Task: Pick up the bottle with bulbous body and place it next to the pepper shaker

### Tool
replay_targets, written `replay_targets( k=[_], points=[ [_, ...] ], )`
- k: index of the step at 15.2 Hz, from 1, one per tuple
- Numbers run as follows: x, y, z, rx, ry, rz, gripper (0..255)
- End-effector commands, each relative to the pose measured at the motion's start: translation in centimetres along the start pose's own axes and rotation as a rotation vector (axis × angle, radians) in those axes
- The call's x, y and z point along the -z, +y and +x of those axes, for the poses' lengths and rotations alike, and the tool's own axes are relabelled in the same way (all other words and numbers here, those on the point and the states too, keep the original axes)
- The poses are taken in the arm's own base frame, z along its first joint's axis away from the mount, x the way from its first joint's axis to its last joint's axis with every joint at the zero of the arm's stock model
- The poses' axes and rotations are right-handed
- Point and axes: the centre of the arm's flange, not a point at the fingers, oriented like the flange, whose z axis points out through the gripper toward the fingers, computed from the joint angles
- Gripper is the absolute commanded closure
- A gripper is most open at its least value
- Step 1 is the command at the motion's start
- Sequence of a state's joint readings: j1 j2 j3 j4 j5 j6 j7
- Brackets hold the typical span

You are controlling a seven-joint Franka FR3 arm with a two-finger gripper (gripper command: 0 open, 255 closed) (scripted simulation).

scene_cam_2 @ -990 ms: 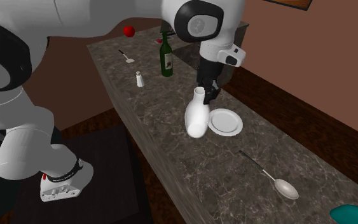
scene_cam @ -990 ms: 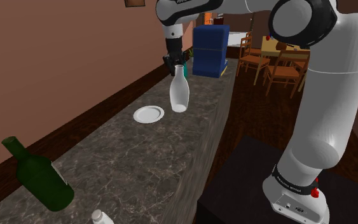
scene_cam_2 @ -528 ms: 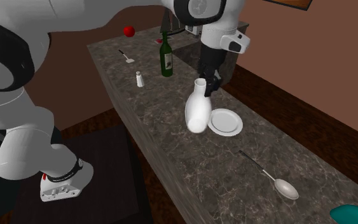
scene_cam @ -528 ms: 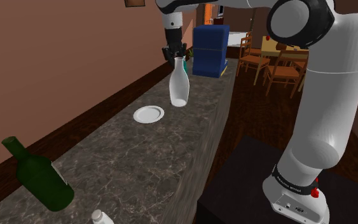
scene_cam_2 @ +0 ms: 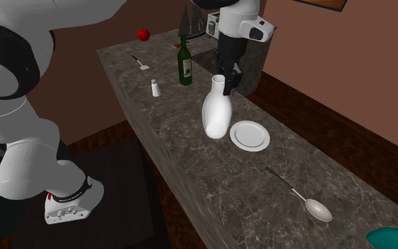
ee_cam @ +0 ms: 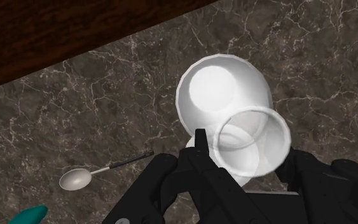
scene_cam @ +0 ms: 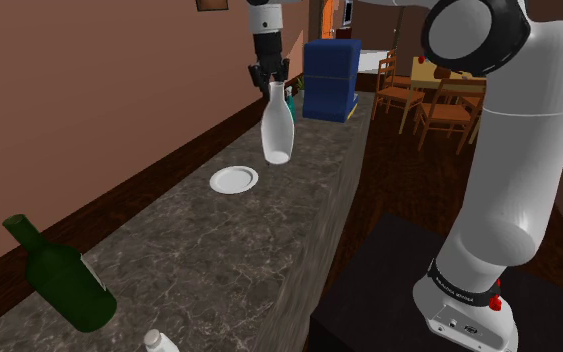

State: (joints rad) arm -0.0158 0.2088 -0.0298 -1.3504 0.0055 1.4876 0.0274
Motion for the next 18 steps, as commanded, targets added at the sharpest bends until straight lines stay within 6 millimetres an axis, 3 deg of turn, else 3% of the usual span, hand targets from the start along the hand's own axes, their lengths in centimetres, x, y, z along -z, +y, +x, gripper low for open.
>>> replay_targets(
  k=[1,18],
  points=[
    [0.1,-2.5,-0.7,-0.001,0.0,0.0,255],
    [-0.2,-24.1,-6.6,-0.001,0.0,0.0,255]
  ],
)
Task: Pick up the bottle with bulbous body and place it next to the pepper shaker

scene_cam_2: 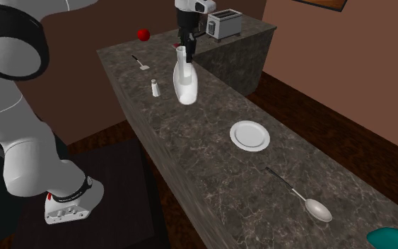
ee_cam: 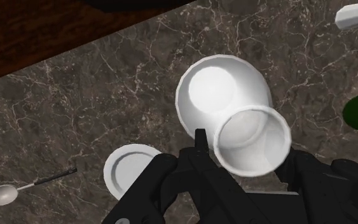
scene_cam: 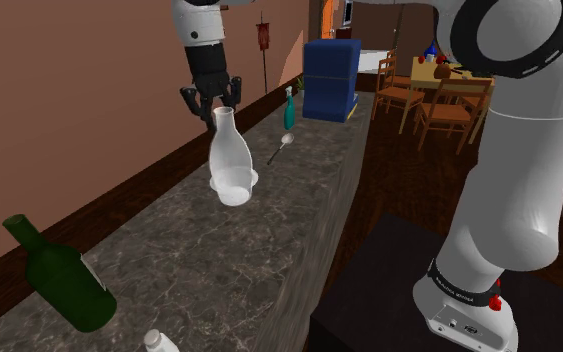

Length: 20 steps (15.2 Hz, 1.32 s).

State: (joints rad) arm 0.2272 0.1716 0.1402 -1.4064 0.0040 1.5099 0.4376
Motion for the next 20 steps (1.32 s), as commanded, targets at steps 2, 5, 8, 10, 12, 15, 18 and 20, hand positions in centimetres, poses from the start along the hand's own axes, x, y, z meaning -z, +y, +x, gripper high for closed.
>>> replay_targets(
  k=[2,5,8,10,12,15,18,20],
  points=[
    [0.2,-3.7,-0.9,-0.002,0.001,0.0,255],
    [0.2,-7.5,-2.0,-0.002,0.001,0.0,255],
    [0.1,-11.3,-3.0,-0.002,0.001,0.0,255],
    [0.1,-13.9,-3.7,-0.002,0.001,0.0,255],
    [0.1,-16.4,-4.4,-0.002,0.001,0.0,255],
    [0.0,-20.2,-5.4,-0.002,0.001,0.0,255],
    [-0.5,-22.0,-5.9,-0.002,0.001,0.0,255],
    [-1.6,-22.0,-5.8,-0.002,0.001,0.0,255]
  ],
)
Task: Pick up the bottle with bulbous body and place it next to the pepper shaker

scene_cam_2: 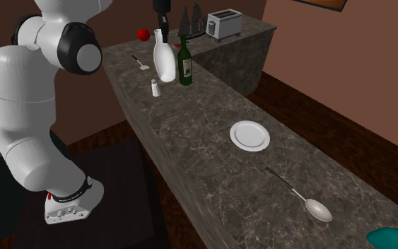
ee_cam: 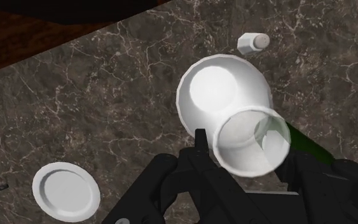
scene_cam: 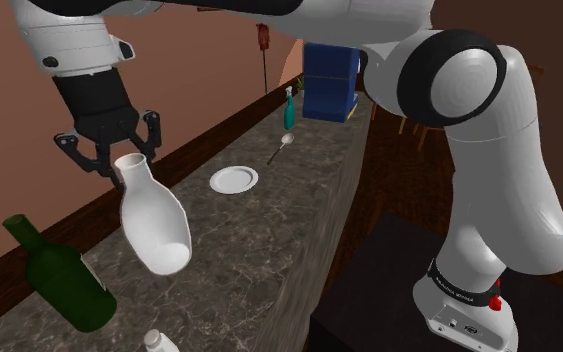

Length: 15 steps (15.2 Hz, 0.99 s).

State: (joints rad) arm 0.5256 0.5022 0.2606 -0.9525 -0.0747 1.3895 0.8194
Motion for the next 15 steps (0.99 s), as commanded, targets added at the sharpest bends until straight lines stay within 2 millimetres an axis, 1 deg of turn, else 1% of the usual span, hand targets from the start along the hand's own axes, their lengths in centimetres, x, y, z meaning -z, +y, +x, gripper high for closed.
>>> replay_targets(
  k=[1,15],
  points=[
    [-1.0,-0.1,0.1,0.0,0.001,0.001,255],
    [-8.4,-0.1,0.7,0.0,0.001,0.001,255]
  ],
)
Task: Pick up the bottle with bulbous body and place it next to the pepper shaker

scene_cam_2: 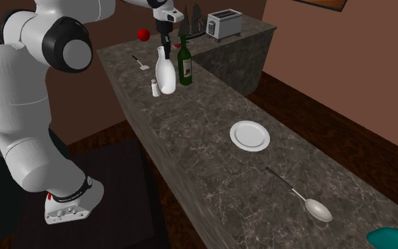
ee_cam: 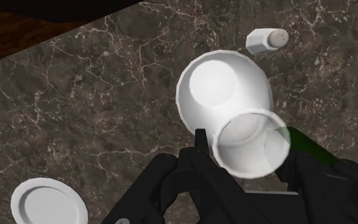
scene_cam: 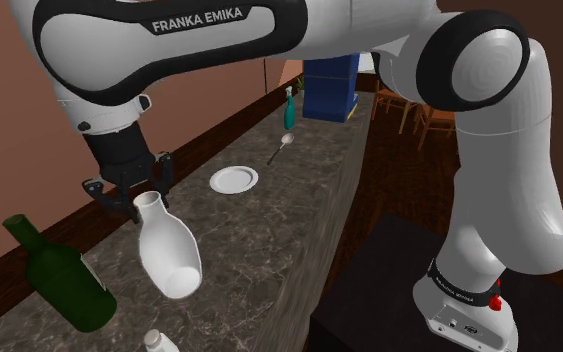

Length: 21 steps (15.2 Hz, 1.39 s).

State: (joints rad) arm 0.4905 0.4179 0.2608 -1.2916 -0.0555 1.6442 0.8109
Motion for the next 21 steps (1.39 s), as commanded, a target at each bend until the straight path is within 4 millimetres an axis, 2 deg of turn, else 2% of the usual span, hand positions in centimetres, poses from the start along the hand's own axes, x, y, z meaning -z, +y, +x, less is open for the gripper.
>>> replay_targets(
  k=[1,14,21],
  points=[
    [-1.0,-0.1,0.1,0.0,0.001,0.001,255],
    [-7.8,-0.1,0.6,0.0,0.001,0.001,255],
    [-7.8,-0.1,0.6,0.0,0.001,0.001,255]
  ],
)
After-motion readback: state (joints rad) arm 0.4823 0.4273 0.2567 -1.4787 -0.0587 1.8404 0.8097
